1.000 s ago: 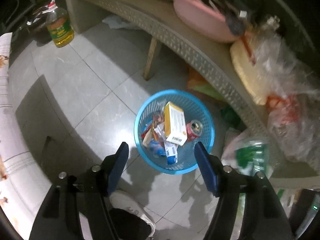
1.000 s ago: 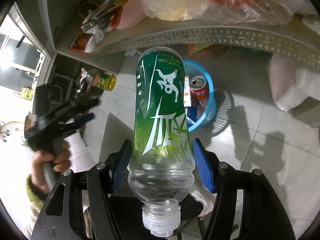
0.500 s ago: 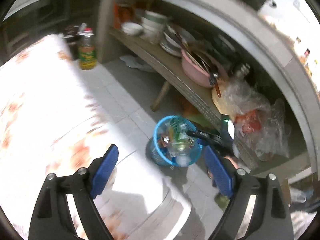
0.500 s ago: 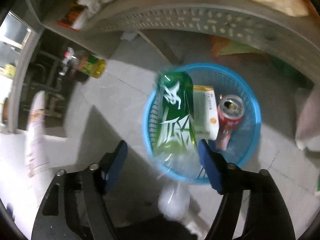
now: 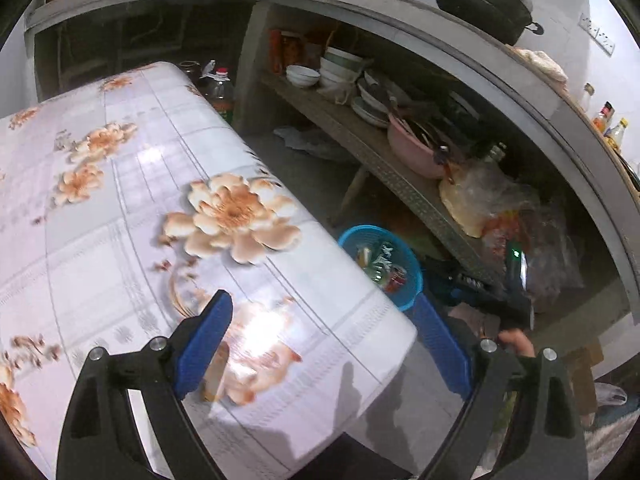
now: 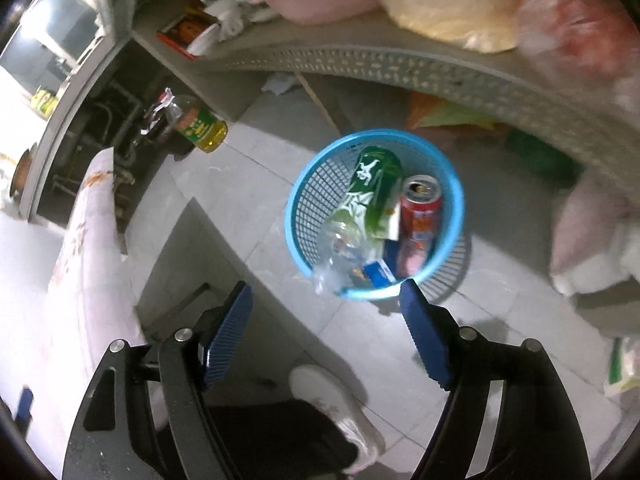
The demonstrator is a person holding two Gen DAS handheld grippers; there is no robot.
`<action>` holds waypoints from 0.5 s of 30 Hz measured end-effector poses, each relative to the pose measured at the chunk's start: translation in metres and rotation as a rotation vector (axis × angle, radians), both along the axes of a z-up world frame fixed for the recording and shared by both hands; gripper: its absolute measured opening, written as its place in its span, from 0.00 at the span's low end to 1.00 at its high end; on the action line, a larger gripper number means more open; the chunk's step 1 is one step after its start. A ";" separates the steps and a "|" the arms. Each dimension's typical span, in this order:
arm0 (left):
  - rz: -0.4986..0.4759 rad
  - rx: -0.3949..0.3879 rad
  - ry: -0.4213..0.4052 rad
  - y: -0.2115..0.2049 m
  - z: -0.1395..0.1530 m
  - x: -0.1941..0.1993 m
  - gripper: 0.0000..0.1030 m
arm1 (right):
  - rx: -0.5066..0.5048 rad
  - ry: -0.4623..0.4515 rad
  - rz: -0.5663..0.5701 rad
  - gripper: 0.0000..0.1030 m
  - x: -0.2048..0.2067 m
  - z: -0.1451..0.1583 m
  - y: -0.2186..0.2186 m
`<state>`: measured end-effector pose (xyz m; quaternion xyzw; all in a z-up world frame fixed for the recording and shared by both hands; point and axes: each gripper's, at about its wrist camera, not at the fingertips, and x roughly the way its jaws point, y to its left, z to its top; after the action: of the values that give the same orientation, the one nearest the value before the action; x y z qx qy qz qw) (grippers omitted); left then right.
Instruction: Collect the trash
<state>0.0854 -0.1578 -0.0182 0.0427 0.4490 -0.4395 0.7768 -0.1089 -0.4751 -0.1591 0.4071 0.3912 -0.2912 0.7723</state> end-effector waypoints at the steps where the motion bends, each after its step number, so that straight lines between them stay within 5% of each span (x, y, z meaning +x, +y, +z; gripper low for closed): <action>1: -0.005 -0.007 -0.004 0.001 0.001 -0.005 0.88 | -0.027 0.001 0.008 0.74 -0.004 0.008 0.009; 8: 0.040 -0.044 -0.085 0.009 0.017 -0.032 0.94 | -0.281 -0.092 0.108 0.92 -0.012 0.083 0.077; 15: 0.193 0.002 -0.148 0.029 0.036 -0.047 0.95 | -0.517 -0.251 0.173 0.92 -0.016 0.155 0.142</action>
<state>0.0388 -0.1288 0.0178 0.0323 0.3930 -0.3577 0.8465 -0.1250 -0.3327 -0.0037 0.1950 0.2388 -0.2617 0.9146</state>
